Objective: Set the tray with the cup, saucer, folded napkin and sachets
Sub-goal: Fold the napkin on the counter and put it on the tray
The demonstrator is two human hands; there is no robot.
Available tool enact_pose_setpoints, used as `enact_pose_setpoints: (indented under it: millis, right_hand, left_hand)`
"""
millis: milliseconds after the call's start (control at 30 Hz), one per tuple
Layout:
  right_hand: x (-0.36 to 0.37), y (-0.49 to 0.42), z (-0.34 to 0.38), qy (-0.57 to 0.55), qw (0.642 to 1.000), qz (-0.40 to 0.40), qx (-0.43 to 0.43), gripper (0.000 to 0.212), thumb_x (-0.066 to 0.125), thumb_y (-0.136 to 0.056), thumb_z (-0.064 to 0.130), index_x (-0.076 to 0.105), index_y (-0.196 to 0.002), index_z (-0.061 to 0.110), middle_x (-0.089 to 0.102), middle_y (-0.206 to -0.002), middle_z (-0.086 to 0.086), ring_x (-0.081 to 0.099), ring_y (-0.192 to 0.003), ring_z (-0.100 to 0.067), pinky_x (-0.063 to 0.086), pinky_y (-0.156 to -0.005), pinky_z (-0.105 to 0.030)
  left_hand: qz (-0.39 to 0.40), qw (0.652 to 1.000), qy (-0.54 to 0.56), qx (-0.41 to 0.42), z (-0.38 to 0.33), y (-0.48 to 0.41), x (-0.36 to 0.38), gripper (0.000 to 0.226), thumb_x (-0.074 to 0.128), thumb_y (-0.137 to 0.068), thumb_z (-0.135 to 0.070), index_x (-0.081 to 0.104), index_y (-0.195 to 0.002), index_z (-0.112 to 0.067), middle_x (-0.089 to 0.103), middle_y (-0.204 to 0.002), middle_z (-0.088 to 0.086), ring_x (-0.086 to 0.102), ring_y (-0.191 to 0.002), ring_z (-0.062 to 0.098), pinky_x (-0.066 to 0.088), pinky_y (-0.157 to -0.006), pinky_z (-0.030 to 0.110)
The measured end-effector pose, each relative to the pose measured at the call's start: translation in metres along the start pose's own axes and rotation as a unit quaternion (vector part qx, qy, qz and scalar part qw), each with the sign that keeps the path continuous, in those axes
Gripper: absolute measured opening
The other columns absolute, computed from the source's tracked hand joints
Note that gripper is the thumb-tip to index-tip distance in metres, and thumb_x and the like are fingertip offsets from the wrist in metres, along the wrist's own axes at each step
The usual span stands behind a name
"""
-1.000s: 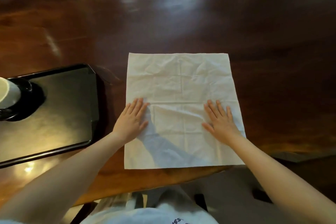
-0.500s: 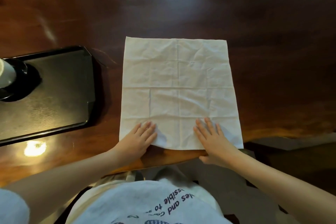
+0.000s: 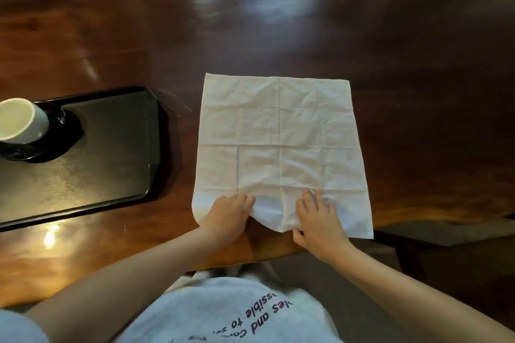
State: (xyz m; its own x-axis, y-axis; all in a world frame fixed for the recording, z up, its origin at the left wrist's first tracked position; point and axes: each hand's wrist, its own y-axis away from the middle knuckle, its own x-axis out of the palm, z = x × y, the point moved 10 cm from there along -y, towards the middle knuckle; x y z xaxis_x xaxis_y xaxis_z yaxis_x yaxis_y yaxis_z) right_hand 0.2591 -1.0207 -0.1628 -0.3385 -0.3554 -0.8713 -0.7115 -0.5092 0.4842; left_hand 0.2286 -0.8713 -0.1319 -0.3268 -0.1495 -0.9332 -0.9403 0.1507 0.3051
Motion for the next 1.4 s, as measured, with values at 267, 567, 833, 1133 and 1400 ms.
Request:
enact_pose_setpoints:
  millis: [267,567,833,1133,1400]
  right_hand:
    - [-0.005,0.006,0.011,-0.108,0.994,-0.022,-0.011,0.085,0.026,-0.079,0.069,0.024,-0.145,0.016,0.014,-0.156,-0.008,0.010,-0.144,-0.034,0.011,-0.110,-0.061]
    - [-0.019,-0.072,0.055,-0.164,0.981,-0.100,-0.002,0.062,0.012,-0.092,0.044,0.006,-0.149,0.021,-0.002,-0.158,0.000,-0.007,-0.145,-0.022,-0.010,-0.113,-0.048]
    - [0.026,-0.025,-0.068,-0.152,0.978,-0.101,0.103,0.062,0.005,-0.090,0.052,-0.008,-0.146,0.030,-0.012,-0.156,0.006,-0.012,-0.144,-0.018,-0.009,-0.116,-0.044]
    - [0.015,0.008,0.028,-0.134,0.983,-0.049,-0.117,0.069,0.043,-0.089,0.052,0.017,-0.147,0.025,0.000,-0.155,0.004,-0.007,-0.144,-0.025,-0.001,-0.116,-0.048]
    - [0.001,0.010,-0.038,-0.237,0.965,-0.096,-0.065,0.048,0.049,-0.089,-0.004,0.050,-0.133,0.016,0.043,-0.144,-0.001,0.035,-0.137,-0.020,0.019,-0.114,-0.029]
  left_hand:
    - [0.011,0.997,0.077,-0.002,0.026,0.011,0.008,0.016,0.044,-0.087,-0.015,0.058,-0.093,-0.013,0.064,-0.094,0.006,0.063,-0.080,0.028,0.051,-0.069,0.034]
    - [0.019,0.992,-0.089,0.088,0.007,0.018,0.020,0.025,0.080,-0.059,-0.014,0.066,-0.079,-0.013,0.070,-0.084,0.008,0.066,-0.060,0.018,0.047,-0.038,0.021]
    - [0.024,0.995,-0.079,0.054,0.012,0.021,0.019,0.038,0.083,-0.058,-0.009,0.064,-0.090,-0.009,0.069,-0.099,0.015,0.062,-0.050,0.019,0.045,-0.038,0.021]
    - [0.041,0.986,0.159,-0.001,0.047,0.004,-0.008,0.029,0.043,-0.097,-0.014,0.063,-0.117,-0.015,0.065,-0.118,0.003,0.059,-0.107,0.020,0.045,-0.090,0.026]
    - [0.133,0.967,0.210,-0.059,0.105,0.019,-0.005,0.019,0.058,-0.090,-0.022,0.071,-0.100,-0.012,0.070,-0.092,-0.001,0.065,-0.083,0.011,0.048,-0.070,0.014]
